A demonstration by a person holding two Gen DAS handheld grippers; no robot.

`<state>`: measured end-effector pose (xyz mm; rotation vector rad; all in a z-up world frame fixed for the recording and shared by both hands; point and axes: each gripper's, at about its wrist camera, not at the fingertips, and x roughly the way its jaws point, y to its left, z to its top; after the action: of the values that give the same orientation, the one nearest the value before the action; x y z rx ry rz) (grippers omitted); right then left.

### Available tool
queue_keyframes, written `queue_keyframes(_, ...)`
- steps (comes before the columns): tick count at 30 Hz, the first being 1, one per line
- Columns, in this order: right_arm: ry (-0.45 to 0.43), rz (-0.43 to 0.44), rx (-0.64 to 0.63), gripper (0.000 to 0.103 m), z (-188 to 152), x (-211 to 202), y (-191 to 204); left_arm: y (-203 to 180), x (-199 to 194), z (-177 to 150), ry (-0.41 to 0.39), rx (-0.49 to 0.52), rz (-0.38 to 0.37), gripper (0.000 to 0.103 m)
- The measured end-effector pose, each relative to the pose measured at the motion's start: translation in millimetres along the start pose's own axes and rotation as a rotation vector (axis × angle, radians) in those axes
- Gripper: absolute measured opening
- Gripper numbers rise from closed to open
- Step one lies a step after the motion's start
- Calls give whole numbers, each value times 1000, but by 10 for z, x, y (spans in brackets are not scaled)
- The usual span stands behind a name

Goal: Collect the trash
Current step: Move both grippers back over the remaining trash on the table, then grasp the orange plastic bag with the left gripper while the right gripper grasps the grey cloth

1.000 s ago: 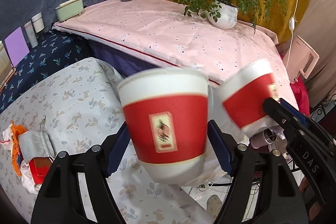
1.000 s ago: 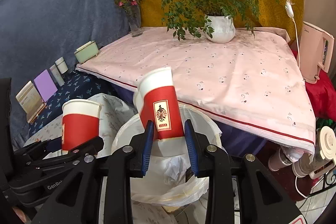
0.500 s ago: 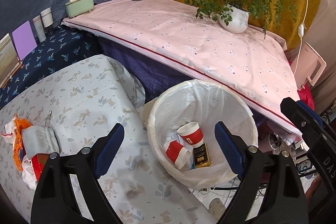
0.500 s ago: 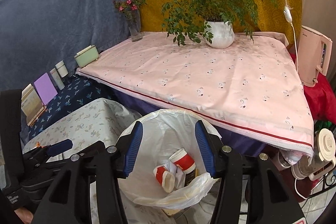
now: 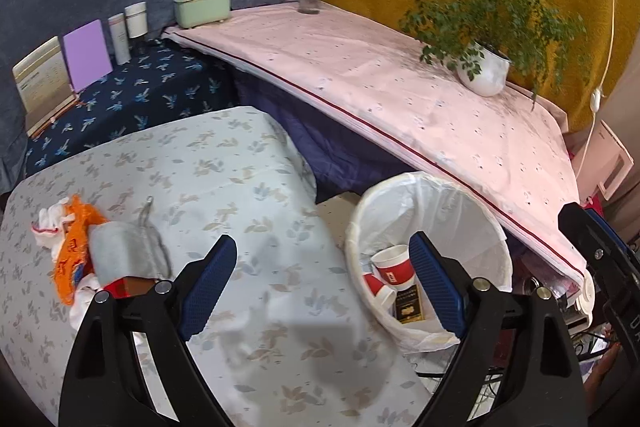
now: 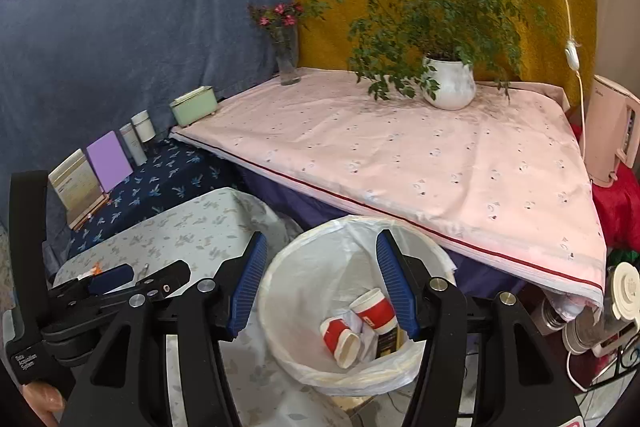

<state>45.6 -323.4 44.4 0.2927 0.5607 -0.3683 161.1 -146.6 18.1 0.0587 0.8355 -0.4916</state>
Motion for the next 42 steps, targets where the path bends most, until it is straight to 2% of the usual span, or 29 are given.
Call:
queue_keyframes(14, 18, 92, -81, 56, -126, -43, 761, 934, -274, -145, -15, -91, 119, 84)
queue_keyframes(24, 66, 168, -133, 56, -308, 55, 1348, 1534, -375, -304, -11, -123, 241, 84)
queue_keyframes(29, 100, 201, -159, 56, -425, 163, 1621, 1838, -362, -412, 4, -147, 275, 84)
queue_keyframes(34, 147, 230, -175, 56, -541, 329, 1853, 2095, -286, -501, 30, -155, 283, 84)
queue_keyframes(42, 217, 271, -193, 56, -684, 659, 2183, 2318, -46, -590, 85, -105, 264, 84)
